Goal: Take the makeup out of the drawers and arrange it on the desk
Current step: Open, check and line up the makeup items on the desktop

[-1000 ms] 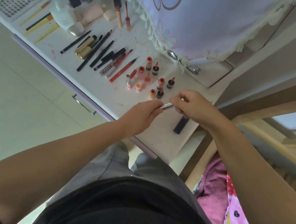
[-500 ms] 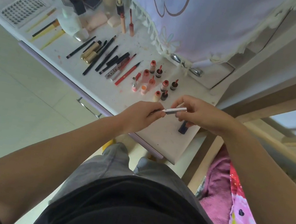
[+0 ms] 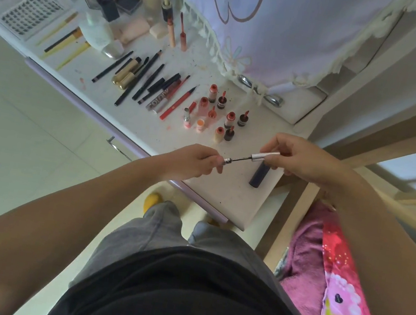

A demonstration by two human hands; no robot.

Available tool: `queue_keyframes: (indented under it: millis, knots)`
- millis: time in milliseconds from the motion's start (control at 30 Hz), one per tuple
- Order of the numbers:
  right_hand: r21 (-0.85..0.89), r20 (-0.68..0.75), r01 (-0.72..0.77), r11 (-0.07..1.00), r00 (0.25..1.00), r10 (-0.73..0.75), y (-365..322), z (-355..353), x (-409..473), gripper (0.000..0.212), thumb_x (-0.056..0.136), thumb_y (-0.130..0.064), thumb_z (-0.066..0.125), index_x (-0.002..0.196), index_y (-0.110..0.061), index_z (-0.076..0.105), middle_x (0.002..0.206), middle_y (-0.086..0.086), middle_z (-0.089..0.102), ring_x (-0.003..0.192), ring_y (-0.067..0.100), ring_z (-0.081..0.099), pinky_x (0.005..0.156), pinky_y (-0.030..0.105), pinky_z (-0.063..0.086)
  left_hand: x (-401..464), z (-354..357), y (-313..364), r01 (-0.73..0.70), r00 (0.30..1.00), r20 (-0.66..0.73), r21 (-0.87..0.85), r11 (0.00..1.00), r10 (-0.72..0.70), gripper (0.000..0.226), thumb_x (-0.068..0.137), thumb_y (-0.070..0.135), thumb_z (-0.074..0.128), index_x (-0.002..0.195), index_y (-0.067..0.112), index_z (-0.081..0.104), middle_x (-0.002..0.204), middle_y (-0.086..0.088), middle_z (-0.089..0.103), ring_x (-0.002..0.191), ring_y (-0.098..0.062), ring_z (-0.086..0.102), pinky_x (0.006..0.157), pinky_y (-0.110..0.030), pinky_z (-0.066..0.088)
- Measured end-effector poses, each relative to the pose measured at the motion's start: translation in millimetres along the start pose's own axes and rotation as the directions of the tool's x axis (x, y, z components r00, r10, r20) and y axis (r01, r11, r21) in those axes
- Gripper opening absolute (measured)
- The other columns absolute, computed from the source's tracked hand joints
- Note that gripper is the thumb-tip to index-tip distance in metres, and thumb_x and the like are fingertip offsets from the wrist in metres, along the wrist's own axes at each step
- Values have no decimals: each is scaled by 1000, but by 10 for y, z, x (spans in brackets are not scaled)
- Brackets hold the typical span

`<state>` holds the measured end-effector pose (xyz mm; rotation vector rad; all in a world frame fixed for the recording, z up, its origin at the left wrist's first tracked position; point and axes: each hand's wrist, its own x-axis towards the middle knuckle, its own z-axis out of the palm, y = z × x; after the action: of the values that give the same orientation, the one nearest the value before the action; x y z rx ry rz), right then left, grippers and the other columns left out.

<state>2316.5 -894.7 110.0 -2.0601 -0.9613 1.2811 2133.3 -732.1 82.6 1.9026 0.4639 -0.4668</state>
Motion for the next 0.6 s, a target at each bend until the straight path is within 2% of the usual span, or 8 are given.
queue_keyframes:
  millis: [167,233,300,367,500,533,567,600]
  knots:
    - [99,37,-74,992,997,70,306,-146,-103,4,93,-16,57,96,-17,58,86,-4,74,72,5,65,62,25,43,-118,-38,-162,33,999,4,48,998,-33,21,100,24,39,104,13,57,80,1,57,73,-14,50,76,-29,45]
    - [294,37,-103,950,995,96,399,-184,-154,9,93,-18,57,101,-18,58,94,-1,74,79,8,66,62,24,48,-163,-46,-262,39,998,-39,-27,999,-40,15,99,16,42,107,12,54,92,-1,64,83,-15,59,82,-28,47]
    - [599,74,-107,793,994,78,444,-146,-191,24,89,-21,57,113,-20,60,98,1,72,85,10,67,63,23,54,-172,-26,-316,27,994,-107,-104,994,-38,14,98,12,44,109,11,53,100,1,68,93,-13,64,87,-26,45]
    - [832,97,-97,546,995,29,411,20,-195,32,88,-21,54,119,-18,62,98,1,71,88,12,68,66,27,56,-135,19,-302,0,973,-230,-151,988,-36,15,97,15,48,110,10,54,103,4,68,98,-14,64,91,-26,45]
    - [964,103,-86,250,993,-54,206,470,-109,23,91,-20,52,103,-16,70,95,2,71,94,16,68,73,35,57,-56,70,-283,-68,861,-507,-163,984,-25,13,92,16,57,104,18,61,99,3,61,87,-1,56,85,-21,43]
    - [967,94,-78,242,994,-56,153,563,-66,19,91,-19,52,101,-16,68,97,4,71,96,17,68,75,35,56,-53,71,-303,-74,829,-558,-132,988,-13,15,91,16,58,105,18,63,99,1,58,84,1,53,81,-19,43]
    - [952,62,-49,302,998,-32,98,650,-12,15,92,-18,53,101,-17,66,98,4,71,97,16,67,77,34,56,-50,75,-330,-76,803,-596,-94,993,5,18,91,16,59,108,17,64,98,-1,56,82,0,52,79,-18,43]
    - [894,-13,5,449,1000,16,58,733,55,13,92,-17,55,101,-18,64,99,1,70,97,14,66,77,30,54,-43,79,-358,-72,783,-621,-55,996,22,20,91,17,59,111,15,64,98,-4,56,82,-4,52,79,-19,43]
